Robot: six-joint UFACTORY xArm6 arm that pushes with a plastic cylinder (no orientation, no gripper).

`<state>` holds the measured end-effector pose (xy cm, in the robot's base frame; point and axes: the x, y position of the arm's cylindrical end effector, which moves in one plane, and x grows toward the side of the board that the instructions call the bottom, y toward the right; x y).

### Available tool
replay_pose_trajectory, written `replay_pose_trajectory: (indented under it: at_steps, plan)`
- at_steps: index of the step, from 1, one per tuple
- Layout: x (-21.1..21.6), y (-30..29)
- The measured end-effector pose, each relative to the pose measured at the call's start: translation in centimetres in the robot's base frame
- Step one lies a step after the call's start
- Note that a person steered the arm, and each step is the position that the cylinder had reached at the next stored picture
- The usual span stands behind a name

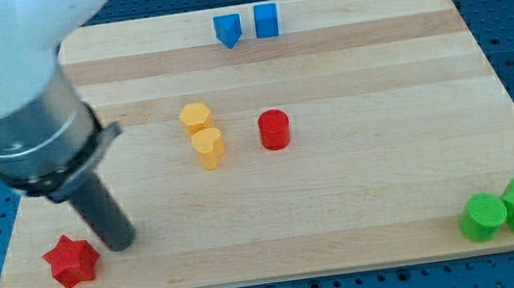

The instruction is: Slide the red circle to the bottom left

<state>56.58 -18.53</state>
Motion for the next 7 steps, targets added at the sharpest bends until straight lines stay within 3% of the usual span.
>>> replay_pose_trajectory:
  at_steps: [3,5,7]
  plan:
    - [0.0,-0.5]
    - [-3.3,14.3]
    - [-4.3,22.9]
